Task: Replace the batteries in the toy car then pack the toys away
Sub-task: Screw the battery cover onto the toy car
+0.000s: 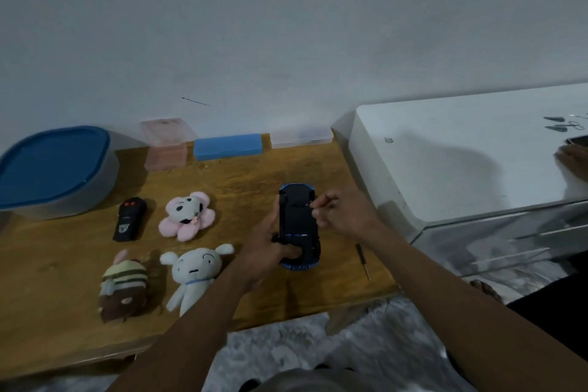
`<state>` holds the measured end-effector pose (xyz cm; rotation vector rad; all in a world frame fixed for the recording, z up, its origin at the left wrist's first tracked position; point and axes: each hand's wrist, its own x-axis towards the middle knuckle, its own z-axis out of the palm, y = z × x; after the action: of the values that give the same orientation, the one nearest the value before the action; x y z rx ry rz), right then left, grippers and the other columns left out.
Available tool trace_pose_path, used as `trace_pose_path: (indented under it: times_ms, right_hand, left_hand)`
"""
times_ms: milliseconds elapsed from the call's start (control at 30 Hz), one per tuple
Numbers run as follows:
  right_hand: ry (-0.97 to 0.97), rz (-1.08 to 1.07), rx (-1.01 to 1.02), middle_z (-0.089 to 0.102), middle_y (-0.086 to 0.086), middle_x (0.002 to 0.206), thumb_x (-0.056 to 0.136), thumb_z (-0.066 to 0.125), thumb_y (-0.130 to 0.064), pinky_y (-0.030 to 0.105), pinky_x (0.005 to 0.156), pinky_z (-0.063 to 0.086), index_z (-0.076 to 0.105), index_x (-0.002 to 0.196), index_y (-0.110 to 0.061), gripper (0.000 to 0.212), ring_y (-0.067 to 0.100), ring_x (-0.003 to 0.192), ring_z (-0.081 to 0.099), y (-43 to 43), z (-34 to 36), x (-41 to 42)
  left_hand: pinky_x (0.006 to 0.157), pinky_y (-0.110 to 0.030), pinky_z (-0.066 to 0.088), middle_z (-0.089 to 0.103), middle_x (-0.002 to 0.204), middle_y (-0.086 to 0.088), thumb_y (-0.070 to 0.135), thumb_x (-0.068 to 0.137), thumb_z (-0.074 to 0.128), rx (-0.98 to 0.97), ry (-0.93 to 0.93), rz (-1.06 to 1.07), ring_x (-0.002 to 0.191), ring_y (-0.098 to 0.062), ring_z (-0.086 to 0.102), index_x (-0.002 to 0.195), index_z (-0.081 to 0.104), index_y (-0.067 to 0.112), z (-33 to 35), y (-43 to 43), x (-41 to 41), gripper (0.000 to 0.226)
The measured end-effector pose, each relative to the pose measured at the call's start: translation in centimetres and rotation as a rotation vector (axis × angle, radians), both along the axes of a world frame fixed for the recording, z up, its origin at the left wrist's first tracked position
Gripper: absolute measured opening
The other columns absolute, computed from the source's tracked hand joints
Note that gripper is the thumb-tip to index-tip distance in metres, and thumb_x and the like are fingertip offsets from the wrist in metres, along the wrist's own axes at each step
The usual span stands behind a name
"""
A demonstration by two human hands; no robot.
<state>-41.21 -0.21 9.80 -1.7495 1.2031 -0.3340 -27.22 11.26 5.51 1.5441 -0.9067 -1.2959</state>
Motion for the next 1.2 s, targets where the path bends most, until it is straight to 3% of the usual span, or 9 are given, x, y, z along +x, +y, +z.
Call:
trace_pose_path:
  times_ms: [400,733,900,1033,1200]
  right_hand:
    - [-0.003,0.013,-0.003,0.071,0.006,0.083,0.082,0.071,-0.005,0.036,0.077,0.061,0.068,0.078,-0.017,0.014,0.020,0.074,0.072,0.3,-0.5,1.2]
    - [0.023,0.034,0.048,0.071,0.004,0.082,0.082,0.071,-0.005,0.039,0.077,0.061,0.068,0.077,-0.018,0.015,0.017,0.075,0.073,-0.2,-1.1,0.9]
    - [-0.021,0.075,0.018,0.072,0.008,0.084,0.081,0.072,-0.004,0.040,0.077,0.061,0.070,0.080,-0.014,0.011,0.021,0.075,0.073,-0.7,-0.8,0.6]
    - [-0.045,0.074,0.027,0.071,0.010,0.087,0.081,0.071,-0.002,0.037,0.075,0.061,0.070,0.083,-0.009,0.007,0.022,0.076,0.072,-0.6,-0.5,0.4]
    - [0.034,0.079,-0.041,0.073,0.006,0.079,0.080,0.073,-0.009,0.037,0.076,0.061,0.072,0.083,-0.013,0.005,0.016,0.070,0.073,-0.7,-0.8,0.3]
  left_hand:
    - [0.103,-0.050,0.045,0.062,0.129,0.006,-0.010,0.070,0.069,0.049,0.017,0.016,0.121,-0.019,0.056,0.146,0.020,0.052,-0.4,0.4,1.4,0.110]
    - [0.099,-0.041,0.049,0.063,0.127,0.005,-0.012,0.070,0.070,0.046,-0.019,-0.011,0.120,-0.019,0.056,0.147,0.020,0.047,0.2,0.6,1.2,0.109]
    - [0.097,-0.042,0.051,0.067,0.121,0.004,-0.012,0.073,0.068,0.038,-0.005,-0.009,0.114,-0.018,0.060,0.139,0.023,0.056,0.5,0.4,1.1,0.105]
    - [0.097,-0.040,0.050,0.064,0.125,0.007,-0.013,0.072,0.069,0.039,-0.013,-0.013,0.116,-0.016,0.058,0.147,0.018,0.047,0.8,0.2,1.0,0.109]
    - [0.092,-0.034,0.051,0.062,0.127,0.007,-0.010,0.073,0.071,0.054,-0.026,-0.013,0.112,-0.011,0.058,0.149,0.014,0.046,0.7,0.1,0.9,0.110]
